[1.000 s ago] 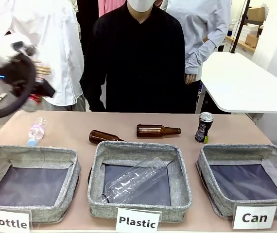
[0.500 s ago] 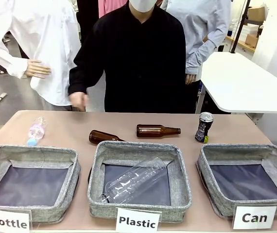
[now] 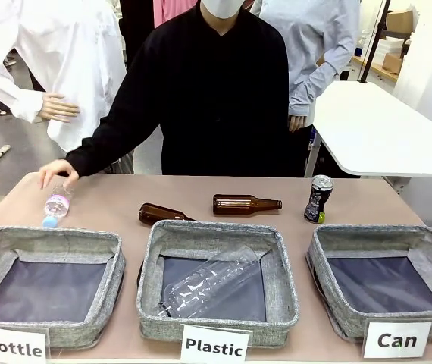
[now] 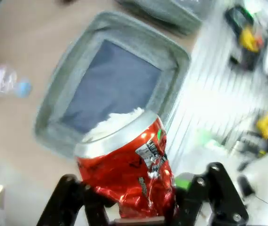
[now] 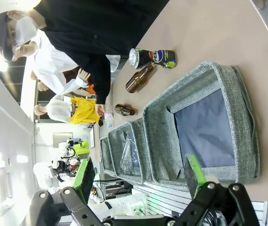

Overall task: Sort the can waste into the basket.
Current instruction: Pick up the can waste from the table and place it in the right Fabric basket.

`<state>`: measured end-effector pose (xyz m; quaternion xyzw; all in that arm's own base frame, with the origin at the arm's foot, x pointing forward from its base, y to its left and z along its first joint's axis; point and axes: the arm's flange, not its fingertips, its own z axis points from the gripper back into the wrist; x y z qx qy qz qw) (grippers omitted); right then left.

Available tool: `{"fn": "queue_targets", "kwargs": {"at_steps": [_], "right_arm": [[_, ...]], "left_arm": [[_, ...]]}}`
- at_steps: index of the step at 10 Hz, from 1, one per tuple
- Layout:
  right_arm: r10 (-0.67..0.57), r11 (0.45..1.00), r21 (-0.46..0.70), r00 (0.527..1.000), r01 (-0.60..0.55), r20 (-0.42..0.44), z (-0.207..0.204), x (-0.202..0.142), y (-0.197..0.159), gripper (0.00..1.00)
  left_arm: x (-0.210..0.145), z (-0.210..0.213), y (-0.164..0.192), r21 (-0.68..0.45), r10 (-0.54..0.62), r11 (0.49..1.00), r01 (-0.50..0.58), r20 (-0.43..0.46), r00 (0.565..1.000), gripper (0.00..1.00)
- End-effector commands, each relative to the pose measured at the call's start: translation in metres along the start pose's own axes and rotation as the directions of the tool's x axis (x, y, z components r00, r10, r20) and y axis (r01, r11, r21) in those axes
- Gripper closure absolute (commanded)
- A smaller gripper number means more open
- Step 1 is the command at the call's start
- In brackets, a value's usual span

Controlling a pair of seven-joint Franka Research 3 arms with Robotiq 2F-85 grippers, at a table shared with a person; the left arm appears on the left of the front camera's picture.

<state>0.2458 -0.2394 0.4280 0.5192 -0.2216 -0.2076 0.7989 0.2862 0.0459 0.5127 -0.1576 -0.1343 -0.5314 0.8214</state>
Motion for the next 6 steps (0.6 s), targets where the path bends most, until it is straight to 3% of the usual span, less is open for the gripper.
{"fn": "queue_targets", "kwargs": {"at_steps": [1,2,3,4,5,6], "right_arm": [[0.025,0.999,0.026,1.0,-0.025,0.014,0.0,0.002,0.0,0.0],[0.025,0.999,0.026,1.0,-0.025,0.014,0.0,0.002,0.0,0.0],[0.025,0.999,0.026,1.0,-0.025,0.014,0.0,0.002,0.0,0.0],[0.025,0.999,0.026,1.0,-0.025,0.014,0.0,0.002,0.0,0.0],[0.025,0.999,0.026,1.0,-0.025,0.014,0.0,0.002,0.0,0.0],[0.025,0.999,0.026,1.0,-0.025,0.014,0.0,0.002,0.0,0.0]], "left_arm": [[0.032,-0.008,-0.021,0.014,-0.315,0.949,0.315,0.029,0.949,1.0],[0.07,-0.005,-0.035,0.053,-0.445,0.895,0.443,0.028,0.895,1.0],[0.11,-0.007,-0.054,0.078,-0.544,0.835,0.545,-0.027,0.838,1.0],[0.146,-0.02,-0.08,0.05,-0.644,0.761,0.647,-0.062,0.762,1.0],[0.189,-0.034,-0.107,0.055,-0.706,0.701,0.711,-0.095,0.702,1.0],[0.224,-0.047,-0.131,0.124,-0.716,0.67,0.732,-0.155,0.681,1.0]]}}
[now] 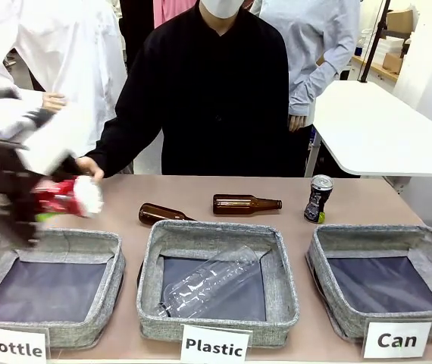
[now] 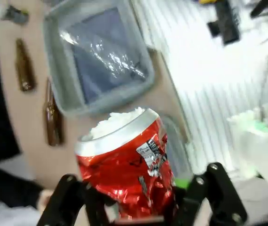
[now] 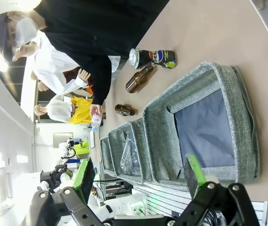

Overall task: Sort the can waste into the basket.
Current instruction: Pick up the can waste from the table and place it in the right Fabric basket.

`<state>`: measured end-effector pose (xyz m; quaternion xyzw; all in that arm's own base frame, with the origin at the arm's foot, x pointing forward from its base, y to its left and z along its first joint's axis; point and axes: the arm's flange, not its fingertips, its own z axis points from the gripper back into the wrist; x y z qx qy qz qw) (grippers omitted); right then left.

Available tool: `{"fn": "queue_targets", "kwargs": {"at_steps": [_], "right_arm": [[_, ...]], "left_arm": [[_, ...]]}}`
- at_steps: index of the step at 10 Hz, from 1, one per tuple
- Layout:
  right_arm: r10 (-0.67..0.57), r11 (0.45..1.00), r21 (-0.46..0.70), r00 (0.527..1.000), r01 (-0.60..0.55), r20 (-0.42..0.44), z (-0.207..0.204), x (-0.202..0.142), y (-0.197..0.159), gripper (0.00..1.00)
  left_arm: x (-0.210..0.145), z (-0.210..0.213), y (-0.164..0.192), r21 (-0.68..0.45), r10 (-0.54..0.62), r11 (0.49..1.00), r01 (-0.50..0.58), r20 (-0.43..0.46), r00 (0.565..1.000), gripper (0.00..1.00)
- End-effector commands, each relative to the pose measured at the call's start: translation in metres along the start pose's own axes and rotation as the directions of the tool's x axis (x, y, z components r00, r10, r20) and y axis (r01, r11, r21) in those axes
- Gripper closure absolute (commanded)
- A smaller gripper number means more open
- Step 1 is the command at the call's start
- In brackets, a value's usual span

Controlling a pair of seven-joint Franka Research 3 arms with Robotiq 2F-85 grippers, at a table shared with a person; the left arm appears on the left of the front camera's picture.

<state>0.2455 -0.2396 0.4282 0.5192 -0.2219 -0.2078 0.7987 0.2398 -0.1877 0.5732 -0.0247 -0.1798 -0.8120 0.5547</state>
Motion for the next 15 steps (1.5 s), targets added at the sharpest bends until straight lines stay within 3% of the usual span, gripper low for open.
{"fn": "queue_targets", "kwargs": {"at_steps": [1,2,4,5,6,7,9,10,11,15], "right_arm": [[0.025,0.999,0.025,1.0,-0.025,0.013,-0.001,0.002,0.0,0.0],[0.025,0.999,0.025,1.0,-0.025,0.013,-0.001,0.002,0.0,0.0],[0.025,0.999,0.025,1.0,-0.025,0.013,-0.001,0.002,0.0,0.0],[0.025,0.999,0.025,1.0,-0.025,0.013,-0.001,0.002,0.0,0.0],[0.025,0.999,0.025,1.0,-0.025,0.013,-0.001,0.002,0.0,0.0],[0.025,0.999,0.025,1.0,-0.025,0.013,-0.001,0.002,0.0,0.0],[0.025,0.999,0.025,1.0,-0.025,0.013,-0.001,0.002,0.0,0.0],[0.025,0.999,0.025,1.0,-0.025,0.013,-0.001,0.002,0.0,0.0],[0.025,0.999,0.025,1.0,-0.025,0.013,-0.001,0.002,0.0,0.0],[0.025,0.999,0.025,1.0,-0.025,0.013,-0.001,0.002,0.0,0.0]], "left_arm": [[0.031,-0.007,0.023,0.061,-0.068,0.996,0.071,-0.051,0.996,1.0],[0.029,-0.003,0.026,0.103,-0.041,0.994,0.046,-0.055,0.998,1.0],[-0.053,0.009,0.052,0.105,0.138,0.986,-0.132,-0.048,0.989,1.0],[-0.099,0.01,0.043,0.081,0.139,0.988,-0.133,-0.081,0.987,1.0],[-0.151,0.018,0.019,0.118,0.237,0.967,-0.226,-0.09,0.967,1.0],[-0.206,0.032,-0.014,0.172,0.378,0.914,-0.368,-0.026,0.926,1.0],[-0.27,0.034,-0.055,0.191,0.566,0.797,-0.574,0.099,0.819,1.0],[-0.286,0.028,-0.069,0.181,0.614,0.755,-0.631,0.144,0.776,1.0],[-0.293,0.026,-0.07,0.163,0.63,0.743,-0.649,0.159,0.76,1.0],[-0.279,0.022,-0.06,0.149,0.631,0.746,-0.649,0.153,0.761,1.0]]}}
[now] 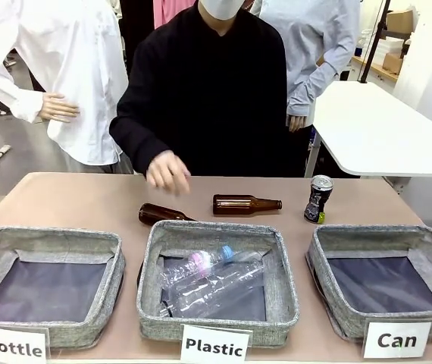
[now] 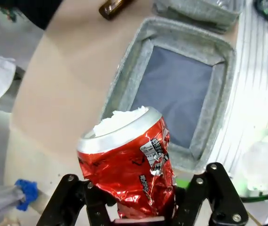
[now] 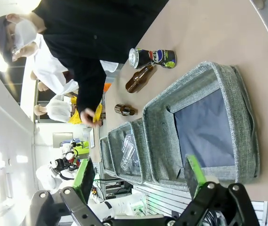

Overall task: Sort the can waste into the basket.
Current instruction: Pick up the can waste from the table and place it in the right Fabric basket.

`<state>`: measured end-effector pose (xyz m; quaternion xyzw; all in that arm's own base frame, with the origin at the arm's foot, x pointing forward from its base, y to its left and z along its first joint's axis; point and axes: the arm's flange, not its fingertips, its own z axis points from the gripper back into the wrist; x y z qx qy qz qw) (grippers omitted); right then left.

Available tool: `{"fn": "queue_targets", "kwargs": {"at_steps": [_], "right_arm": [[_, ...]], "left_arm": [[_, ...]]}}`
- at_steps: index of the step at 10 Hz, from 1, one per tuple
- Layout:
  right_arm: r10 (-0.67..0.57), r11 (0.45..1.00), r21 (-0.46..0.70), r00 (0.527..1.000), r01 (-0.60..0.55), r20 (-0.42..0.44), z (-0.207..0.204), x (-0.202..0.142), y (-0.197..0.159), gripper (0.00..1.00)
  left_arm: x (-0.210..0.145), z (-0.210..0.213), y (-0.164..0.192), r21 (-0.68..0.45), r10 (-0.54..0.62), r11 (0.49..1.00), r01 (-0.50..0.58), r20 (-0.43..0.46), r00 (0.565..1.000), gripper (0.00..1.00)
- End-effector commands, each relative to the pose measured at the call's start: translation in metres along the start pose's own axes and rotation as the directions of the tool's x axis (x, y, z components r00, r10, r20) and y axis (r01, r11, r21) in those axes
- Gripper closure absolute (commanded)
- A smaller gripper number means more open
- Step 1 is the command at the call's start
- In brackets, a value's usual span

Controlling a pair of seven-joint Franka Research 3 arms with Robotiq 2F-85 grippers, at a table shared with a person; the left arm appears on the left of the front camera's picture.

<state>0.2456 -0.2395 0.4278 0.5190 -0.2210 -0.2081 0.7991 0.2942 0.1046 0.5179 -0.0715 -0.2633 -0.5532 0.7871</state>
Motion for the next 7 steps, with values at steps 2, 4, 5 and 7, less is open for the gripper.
{"fn": "queue_targets", "kwargs": {"at_steps": [2,4,5,7], "right_arm": [[0.026,0.999,0.027,1.0,-0.027,0.014,0.0,0.002,0.0,0.0],[0.026,0.999,0.027,1.0,-0.027,0.014,0.0,0.002,0.0,0.0],[0.026,0.999,0.027,1.0,-0.027,0.014,0.0,0.002,0.0,0.0],[0.026,0.999,0.027,1.0,-0.027,0.014,0.0,0.002,0.0,0.0]], "left_arm": [[0.069,-0.011,-0.045,-0.006,-0.017,1.0,0.018,0.008,1.0,1.0],[0.144,-0.024,-0.083,-0.072,-0.223,0.973,0.219,-0.043,0.974,1.0],[0.186,-0.039,-0.106,-0.116,-0.353,0.932,0.342,-0.084,0.932,1.0],[0.266,-0.084,-0.151,-0.126,-0.455,0.891,0.437,-0.235,0.859,1.0]]}}
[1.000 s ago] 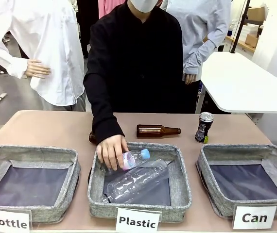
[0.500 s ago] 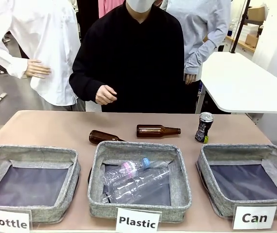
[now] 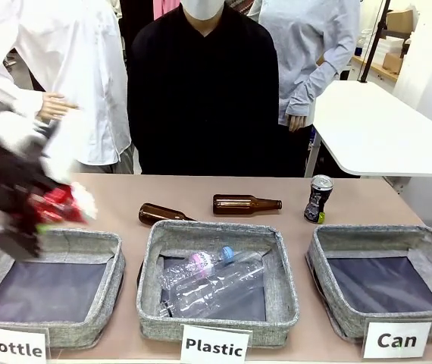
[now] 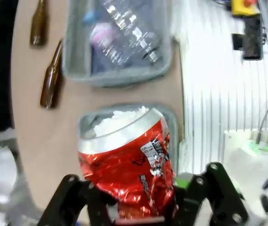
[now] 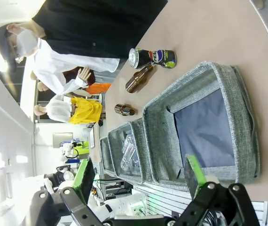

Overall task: Sort the can waste into the basket.
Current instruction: Pick up the can waste from the table and place it in the right Fabric basket.

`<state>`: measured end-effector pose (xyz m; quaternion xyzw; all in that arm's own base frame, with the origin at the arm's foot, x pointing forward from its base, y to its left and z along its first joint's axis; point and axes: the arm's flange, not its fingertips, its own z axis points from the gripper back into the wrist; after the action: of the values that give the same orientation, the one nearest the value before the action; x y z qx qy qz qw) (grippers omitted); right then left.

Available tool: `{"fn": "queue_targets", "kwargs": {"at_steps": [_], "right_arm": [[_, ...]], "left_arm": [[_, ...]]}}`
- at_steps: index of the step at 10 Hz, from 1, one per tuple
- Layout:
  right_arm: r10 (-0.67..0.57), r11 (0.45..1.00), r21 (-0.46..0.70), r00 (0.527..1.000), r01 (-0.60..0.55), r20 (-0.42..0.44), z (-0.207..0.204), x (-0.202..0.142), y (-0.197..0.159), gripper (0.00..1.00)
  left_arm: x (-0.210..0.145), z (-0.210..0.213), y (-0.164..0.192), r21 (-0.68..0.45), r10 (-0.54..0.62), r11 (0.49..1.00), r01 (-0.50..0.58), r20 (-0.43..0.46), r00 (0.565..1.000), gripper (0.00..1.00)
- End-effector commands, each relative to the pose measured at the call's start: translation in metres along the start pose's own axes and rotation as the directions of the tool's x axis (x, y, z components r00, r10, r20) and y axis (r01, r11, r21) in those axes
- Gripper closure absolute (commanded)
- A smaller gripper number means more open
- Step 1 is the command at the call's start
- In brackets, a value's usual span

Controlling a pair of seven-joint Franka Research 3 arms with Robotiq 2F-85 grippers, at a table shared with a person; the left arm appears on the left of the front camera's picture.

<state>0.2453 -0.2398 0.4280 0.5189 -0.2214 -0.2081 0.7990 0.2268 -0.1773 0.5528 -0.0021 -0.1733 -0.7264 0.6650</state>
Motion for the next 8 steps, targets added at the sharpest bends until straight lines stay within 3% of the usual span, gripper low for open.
{"fn": "queue_targets", "kwargs": {"at_steps": [1,3,4,5,8], "right_arm": [[0.026,0.999,0.027,1.0,-0.026,0.014,-0.001,0.002,0.0,0.0],[0.026,0.999,0.027,1.0,-0.026,0.014,-0.001,0.002,0.0,0.0],[0.026,0.999,0.027,1.0,-0.026,0.014,-0.001,0.002,0.0,0.0],[0.026,0.999,0.027,1.0,-0.026,0.014,-0.001,0.002,0.0,0.0],[0.026,0.999,0.027,1.0,-0.026,0.014,-0.001,0.002,0.0,0.0]], "left_arm": [[0.069,-0.029,0.02,0.026,-0.074,0.997,0.077,-0.121,0.99,1.0],[0.14,-0.061,0.001,0.139,-0.146,0.975,0.176,-0.204,0.968,1.0],[0.129,-0.058,0.007,0.15,-0.148,0.973,0.173,-0.163,0.975,1.0],[0.13,-0.056,-0.02,0.064,-0.176,0.98,0.186,-0.132,0.975,1.0],[0.13,-0.056,-0.02,0.064,-0.176,0.98,0.186,-0.132,0.975,1.0]]}}
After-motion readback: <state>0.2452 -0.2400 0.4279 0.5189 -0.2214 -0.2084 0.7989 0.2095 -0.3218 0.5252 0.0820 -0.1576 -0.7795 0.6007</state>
